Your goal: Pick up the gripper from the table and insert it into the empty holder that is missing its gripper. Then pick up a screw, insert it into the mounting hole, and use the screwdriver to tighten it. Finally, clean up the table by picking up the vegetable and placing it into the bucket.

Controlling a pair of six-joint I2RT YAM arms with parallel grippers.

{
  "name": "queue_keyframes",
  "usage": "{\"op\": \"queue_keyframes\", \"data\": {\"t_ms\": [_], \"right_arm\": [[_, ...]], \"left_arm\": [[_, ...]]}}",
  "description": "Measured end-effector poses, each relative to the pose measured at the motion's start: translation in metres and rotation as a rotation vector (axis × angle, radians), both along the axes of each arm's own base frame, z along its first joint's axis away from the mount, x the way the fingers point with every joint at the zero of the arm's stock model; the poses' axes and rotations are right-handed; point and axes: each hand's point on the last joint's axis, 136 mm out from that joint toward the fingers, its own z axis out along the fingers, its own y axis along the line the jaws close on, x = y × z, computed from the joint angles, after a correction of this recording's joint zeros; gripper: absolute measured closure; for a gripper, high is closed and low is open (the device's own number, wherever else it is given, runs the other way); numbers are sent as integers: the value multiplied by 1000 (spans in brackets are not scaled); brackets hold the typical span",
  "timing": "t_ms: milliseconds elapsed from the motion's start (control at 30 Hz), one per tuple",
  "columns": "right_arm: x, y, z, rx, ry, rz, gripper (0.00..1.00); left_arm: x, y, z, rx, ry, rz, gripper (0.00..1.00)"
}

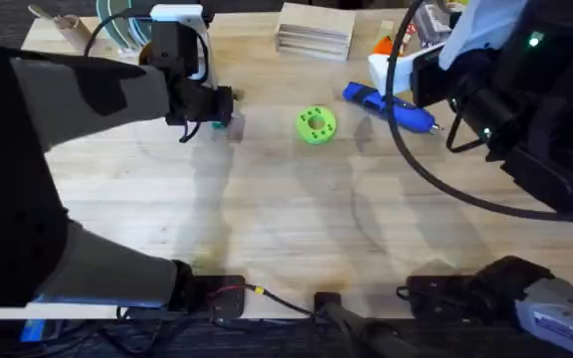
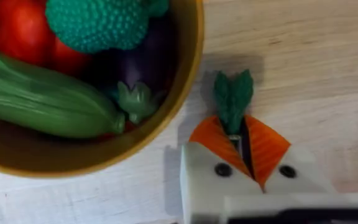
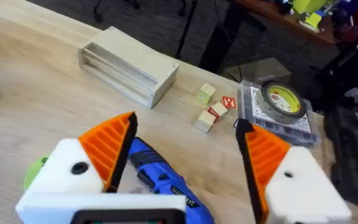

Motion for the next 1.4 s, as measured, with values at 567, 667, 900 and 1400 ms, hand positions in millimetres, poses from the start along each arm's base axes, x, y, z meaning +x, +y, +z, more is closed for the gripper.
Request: {"op": "queue_keyframes", "data": {"t_ms": [567,667,900,1400], "right_arm": [[0,0,1,3,-6,0,8],[0,0,1,3,-6,0,8],[0,0,1,3,-6,0,8],[-1,0,-2,-5,10,0,8]], "left_arm": [[-7,-32,69,-14,-147,-84,981],[-4,-32,107,-15,-265,-79,981],[12,22,181,50,-525,88,981],[41,107,148,55,-513,349,981]]}}
